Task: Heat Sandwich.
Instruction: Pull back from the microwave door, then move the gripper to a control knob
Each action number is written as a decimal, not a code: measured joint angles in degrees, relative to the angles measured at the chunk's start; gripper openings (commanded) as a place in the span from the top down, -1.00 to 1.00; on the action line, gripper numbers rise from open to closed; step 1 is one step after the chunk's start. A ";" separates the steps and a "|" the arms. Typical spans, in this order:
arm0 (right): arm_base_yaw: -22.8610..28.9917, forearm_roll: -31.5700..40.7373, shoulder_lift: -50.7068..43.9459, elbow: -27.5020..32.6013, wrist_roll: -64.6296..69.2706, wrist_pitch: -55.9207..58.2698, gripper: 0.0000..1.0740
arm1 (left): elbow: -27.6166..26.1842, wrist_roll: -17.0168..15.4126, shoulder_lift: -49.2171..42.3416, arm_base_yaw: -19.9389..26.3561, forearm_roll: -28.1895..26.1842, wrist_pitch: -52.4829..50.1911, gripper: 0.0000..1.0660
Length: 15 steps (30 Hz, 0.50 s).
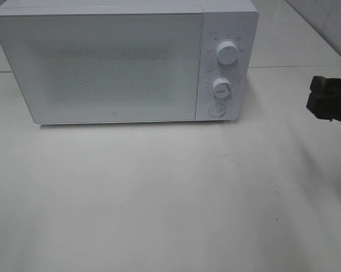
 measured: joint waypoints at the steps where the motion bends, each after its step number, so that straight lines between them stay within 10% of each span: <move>1: 2.92 2.46 1.43 0.00 -1.38 -2.23 -0.42 | 0.00 0.00 0.00 0.00 0.00 0.00 -0.83; 15: 20.86 17.88 13.92 -2.75 -3.27 -14.90 -0.42 | 0.00 0.00 0.00 0.00 0.00 0.00 -0.83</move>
